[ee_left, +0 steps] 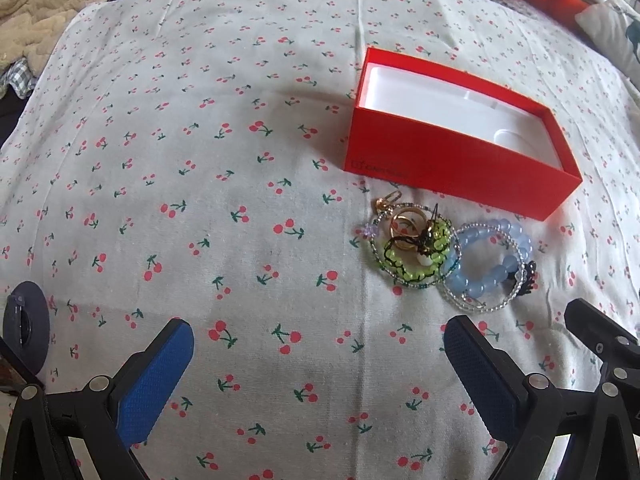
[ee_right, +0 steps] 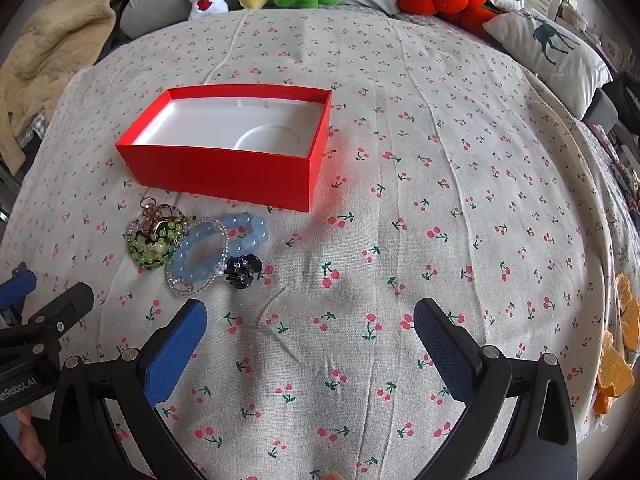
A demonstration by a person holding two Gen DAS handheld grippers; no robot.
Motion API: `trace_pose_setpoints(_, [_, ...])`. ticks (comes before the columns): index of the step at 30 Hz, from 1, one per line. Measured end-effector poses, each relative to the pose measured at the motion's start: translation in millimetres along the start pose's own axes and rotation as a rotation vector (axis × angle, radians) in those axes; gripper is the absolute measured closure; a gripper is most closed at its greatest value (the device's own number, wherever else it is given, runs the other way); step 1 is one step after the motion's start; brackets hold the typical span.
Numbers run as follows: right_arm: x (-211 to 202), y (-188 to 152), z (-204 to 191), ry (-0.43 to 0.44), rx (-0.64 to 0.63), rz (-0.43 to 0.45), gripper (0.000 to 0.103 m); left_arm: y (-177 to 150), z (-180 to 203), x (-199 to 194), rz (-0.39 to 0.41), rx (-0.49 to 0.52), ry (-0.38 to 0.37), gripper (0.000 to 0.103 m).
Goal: Organize jewelry
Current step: 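Grasp the thin silver beaded bracelet with the right tool while the left grasps the thin green beaded bracelet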
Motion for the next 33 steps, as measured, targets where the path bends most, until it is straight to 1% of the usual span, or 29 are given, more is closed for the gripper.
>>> trace_pose_setpoints(5, [-0.1, 6.0, 4.2, 0.024, 0.012, -0.011, 0.000, 7.6, -10.0, -1.1, -0.016, -0.027, -0.043, 0.000])
trace_pose_setpoints(8, [1.9, 12.1, 5.1, 0.039, 0.008, -0.025, 0.000, 11.7, -11.1, -0.3, -0.033, -0.013, -0.067, 0.000])
trace_pose_setpoints(11, [7.7, 20.1, 6.7, 0.070, 0.017, -0.051, 0.000, 15.8, -11.1, 1.3, -0.050, 0.010, -0.111, 0.000])
trace_pose_setpoints(14, [13.2, 30.5, 9.3, 0.129, 0.035, -0.074, 0.000, 24.8, -17.2, 2.7, -0.061, -0.004, -0.162, 0.007])
trace_pose_setpoints(16, [14.4, 37.8, 10.1, 0.173, 0.044, -0.075, 0.003, 32.9, -22.0, 4.4, -0.070, -0.022, -0.193, 0.011])
trace_pose_setpoints(18, [15.1, 44.0, 8.8, 0.220, 0.040, -0.071, 0.012, 39.6, -23.3, 7.4, -0.081, -0.025, -0.225, 0.014])
trace_pose_setpoints(20, [17.0, 47.9, 5.9, 0.258, 0.029, -0.076, 0.017, 43.4, -21.5, 13.1, -0.102, -0.020, -0.255, 0.019])
trace_pose_setpoints(22, [20.0, 50.4, 2.4, 0.291, 0.020, -0.085, 0.024, 44.7, -20.6, 21.0, -0.126, -0.036, -0.303, 0.025])
trace_pose_setpoints(23, [21.6, 51.5, 0.5, 0.304, 0.014, -0.091, 0.029, 44.9, -21.3, 25.2, -0.134, -0.053, -0.333, 0.027])
trace_pose_setpoints(24, [23.5, 52.8, -1.1, 0.317, 0.011, -0.098, 0.035, 45.4, -21.4, 29.5, -0.144, -0.068, -0.356, 0.033])
trace_pose_setpoints(25, [25.3, 54.0, -2.1, 0.331, 0.010, -0.106, 0.038, 46.0, -21.4, 34.3, -0.161, -0.080, -0.373, 0.043])
trace_pose_setpoints(26, [27.6, 55.2, -3.1, 0.343, 0.008, -0.114, 0.044, 46.8, -20.5, 38.4, -0.177, -0.086, -0.388, 0.049])
trace_pose_setpoints(27, [29.3, 56.3, -4.1, 0.358, 0.007, -0.119, 0.050, 48.1, -19.3, 41.8, -0.187, -0.090, -0.400, 0.055])
trace_pose_setpoints(29, [33.6, 58.5, -5.8, 0.381, 0.011, -0.131, 0.058, 50.9, -16.7, 46.5, -0.188, -0.096, -0.415, 0.059])
trace_pose_setpoints(30, [36.0, 59.6, -6.6, 0.390, 0.015, -0.136, 0.061, 52.8, -15.1, 49.3, -0.188, -0.098, -0.416, 0.063])
trace_pose_setpoints(31, [38.3, 60.6, -7.7, 0.398, 0.018, -0.141, 0.062, 54.2, -13.7, 52.6, -0.191, -0.102, -0.415, 0.067])
trace_pose_setpoints(33, [42.1, 62.2, -9.9, 0.410, 0.020, -0.150, 0.065, 57.0, -11.7, 61.2, -0.203, -0.109, -0.411, 0.070])
Point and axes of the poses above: each gripper's, at about its wrist camera, not at the fingertips, and x roughly the way its jaws point, z to its right, y to its top, the point moved 1 cm from there along x, roughly the way its jaws point, and after that the axes turned 3 degrees about -z, right-handed, at the moved point
